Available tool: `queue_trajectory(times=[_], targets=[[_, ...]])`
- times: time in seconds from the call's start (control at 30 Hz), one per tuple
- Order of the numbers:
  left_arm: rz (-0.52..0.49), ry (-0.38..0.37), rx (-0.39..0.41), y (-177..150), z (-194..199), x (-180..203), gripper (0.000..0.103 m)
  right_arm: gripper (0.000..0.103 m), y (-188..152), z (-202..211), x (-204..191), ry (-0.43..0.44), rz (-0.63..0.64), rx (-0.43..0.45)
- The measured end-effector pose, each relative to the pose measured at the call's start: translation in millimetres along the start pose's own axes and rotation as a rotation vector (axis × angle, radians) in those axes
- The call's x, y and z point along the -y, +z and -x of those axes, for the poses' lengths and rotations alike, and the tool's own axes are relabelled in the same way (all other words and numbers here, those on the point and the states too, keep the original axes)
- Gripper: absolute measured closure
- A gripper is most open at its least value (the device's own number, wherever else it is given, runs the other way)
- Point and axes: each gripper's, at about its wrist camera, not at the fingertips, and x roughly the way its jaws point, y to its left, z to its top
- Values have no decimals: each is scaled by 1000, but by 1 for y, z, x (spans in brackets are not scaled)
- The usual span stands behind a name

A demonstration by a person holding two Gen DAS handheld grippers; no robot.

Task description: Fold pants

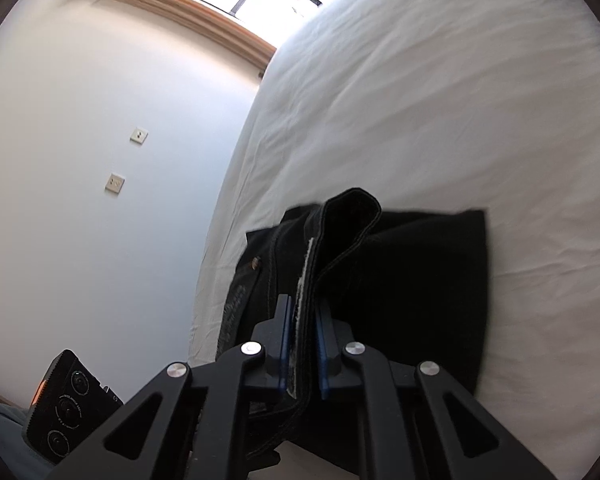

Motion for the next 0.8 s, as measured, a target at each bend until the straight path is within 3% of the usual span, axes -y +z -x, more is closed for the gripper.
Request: queue_trajectory(times=[0.13, 0.37, 0.67, 0.8], targets=[[-13, -12, -21, 0, -19, 10, 86, 91, 0, 10, 9, -32, -6, 19], [-8, -13, -100, -12, -66, 15, 86, 91, -12, -9, 49, -68, -106, 28], [-88, -30, -98, -27, -87, 25, 86, 91, -27, 7, 64, -61, -169, 110], [-46, -39, -183, -44, -104, 8, 81, 81, -35, -11, 84, -99, -214, 66]])
